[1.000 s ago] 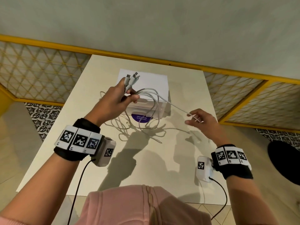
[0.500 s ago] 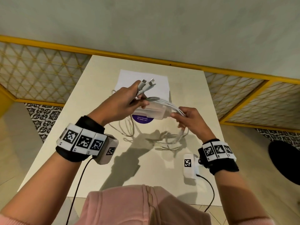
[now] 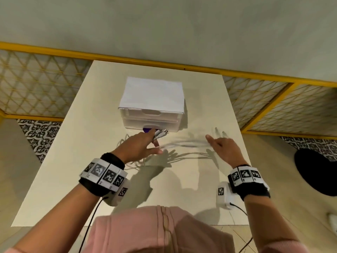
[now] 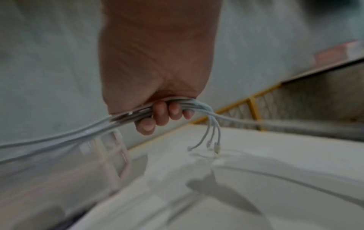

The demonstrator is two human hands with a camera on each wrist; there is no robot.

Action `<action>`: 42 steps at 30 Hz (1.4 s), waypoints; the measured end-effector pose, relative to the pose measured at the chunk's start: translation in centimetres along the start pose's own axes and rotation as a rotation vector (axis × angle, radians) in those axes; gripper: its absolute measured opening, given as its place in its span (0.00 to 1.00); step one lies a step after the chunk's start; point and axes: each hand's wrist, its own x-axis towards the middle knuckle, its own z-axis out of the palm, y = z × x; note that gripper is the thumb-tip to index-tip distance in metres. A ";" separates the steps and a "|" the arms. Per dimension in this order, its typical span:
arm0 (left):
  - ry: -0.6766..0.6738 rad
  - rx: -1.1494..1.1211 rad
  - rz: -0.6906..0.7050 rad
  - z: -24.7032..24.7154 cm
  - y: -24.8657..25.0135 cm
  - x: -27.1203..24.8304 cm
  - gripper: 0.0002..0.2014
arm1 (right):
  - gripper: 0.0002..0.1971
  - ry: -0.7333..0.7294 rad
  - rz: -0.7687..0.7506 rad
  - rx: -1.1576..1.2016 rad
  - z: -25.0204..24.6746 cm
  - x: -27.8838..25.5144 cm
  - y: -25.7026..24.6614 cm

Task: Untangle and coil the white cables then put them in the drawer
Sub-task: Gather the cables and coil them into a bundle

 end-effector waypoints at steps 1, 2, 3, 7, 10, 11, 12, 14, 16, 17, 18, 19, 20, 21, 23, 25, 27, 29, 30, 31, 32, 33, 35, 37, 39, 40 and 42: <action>0.014 -0.042 -0.008 0.2 -0.1 -0.1 0.29 | 0.28 -0.036 0.015 -0.010 1.4 -0.1 1.1; 0.041 -0.091 -0.015 0.3 -0.2 -0.2 0.27 | 0.28 -0.090 0.033 -0.012 2.8 -0.2 2.2; 0.064 -0.153 -0.022 0.1 -0.1 -0.3 0.24 | 0.27 -0.160 0.045 -0.021 4.1 -0.2 3.3; 0.071 -0.412 -0.026 -1.2 1.0 -0.9 0.11 | 0.13 -0.176 -0.063 0.087 5.8 0.4 2.3; 0.092 -0.528 0.005 -1.4 1.8 -1.3 0.11 | 0.04 -0.128 -0.154 0.270 3.4 1.5 -3.0; 0.100 -0.550 0.015 -1.5 1.9 -1.3 0.12 | 0.06 -0.138 -0.212 0.347 2.4 1.6 -5.1; 0.107 -0.577 0.023 -1.5 2.0 -1.3 0.11 | 0.08 -0.154 -0.284 0.427 1.2 1.4 -7.3; 0.110 -0.629 0.041 -1.8 2.0 -1.3 0.14 | 0.11 -0.195 -0.415 0.570 -0.5 0.9 -11.1; 0.111 -0.684 0.055 -2.0 2.1 -1.4 0.16 | 0.14 -0.238 -0.503 0.657 -1.4 0.4 -13.6; 0.110 -0.715 0.066 -2.1 2.1 -1.4 0.13 | 0.14 -0.251 -0.520 0.684 -1.6 0.2 -14.4; 0.115 -0.740 0.071 -2.2 2.1 -1.5 0.11 | 0.13 -0.260 -0.525 0.716 -1.8 0.0 -15.0; 0.123 -0.758 0.069 -2.3 2.1 -1.5 0.10 | 0.13 -0.269 -0.522 0.744 -1.8 -0.1 -15.4; 0.129 -0.771 0.062 -2.4 2.1 -1.6 0.09 | 0.13 -0.281 -0.517 0.768 -1.7 -0.2 -15.5; 0.136 -0.782 0.060 -2.5 2.2 -1.7 0.09 | 0.13 -0.292 -0.512 0.784 -1.6 -0.3 -15.6; 0.141 -0.769 0.074 -2.6 2.3 -1.9 0.09 | 0.15 -0.297 -0.513 0.794 -1.4 -0.4 -15.7; 0.136 -0.716 0.089 -2.5 2.1 -1.9 0.08 | 0.16 -0.282 -0.531 0.808 -1.2 -0.4 -15.8; 0.129 -0.684 0.081 -2.5 2.0 -1.9 0.07 | 0.15 -0.265 -0.548 0.813 -1.2 -0.4 -15.9; 0.120 -0.660 0.072 -2.5 1.9 -1.8 0.08 | 0.14 -0.259 -0.569 0.807 -1.3 -0.5 -16.0; 0.114 -0.656 0.078 -2.6 2.0 -1.8 0.06 | 0.14 -0.258 -0.578 0.809 -1.4 -0.5 -16.0; 0.108 -0.654 0.085 -2.6 2.0 -1.8 0.05 | 0.14 -0.259 -0.582 0.816 -1.4 -0.6 -16.0; 0.102 -0.651 0.092 -2.7 2.1 -1.8 0.05 | 0.13 -0.260 -0.583 0.824 -1.5 -0.6 -16.1; 0.091 -0.651 0.098 -2.8 2.1 -1.7 0.05 | 0.13 -0.256 -0.583 0.833 -1.5 -0.5 -16.1; 0.072 -0.656 0.099 -2.9 2.3 -1.8 0.07 | 0.11 -0.247 -0.580 0.841 -1.5 -0.4 -16.0; 0.065 -0.697 0.066 -3.1 2.6 -2.0 0.11 | 0.08 -0.248 -0.573 0.842 -1.4 -0.3 -15.9; 0.114 -0.741 0.055 -3.3 2.9 -2.3 0.15 | 0.07 -0.246 -0.562 0.843 -1.5 -0.1 -15.7; 0.180 -0.723 0.064 -3.3 2.9 -2.4 0.16 | 0.07 -0.239 -0.559 0.840 -1.6 0.0 -15.6; 0.322 -0.651 0.081 -3.2 2.7 -2.4 0.17 | 0.08 -0.222 -0.553 0.837 -1.7 0.0 -15.6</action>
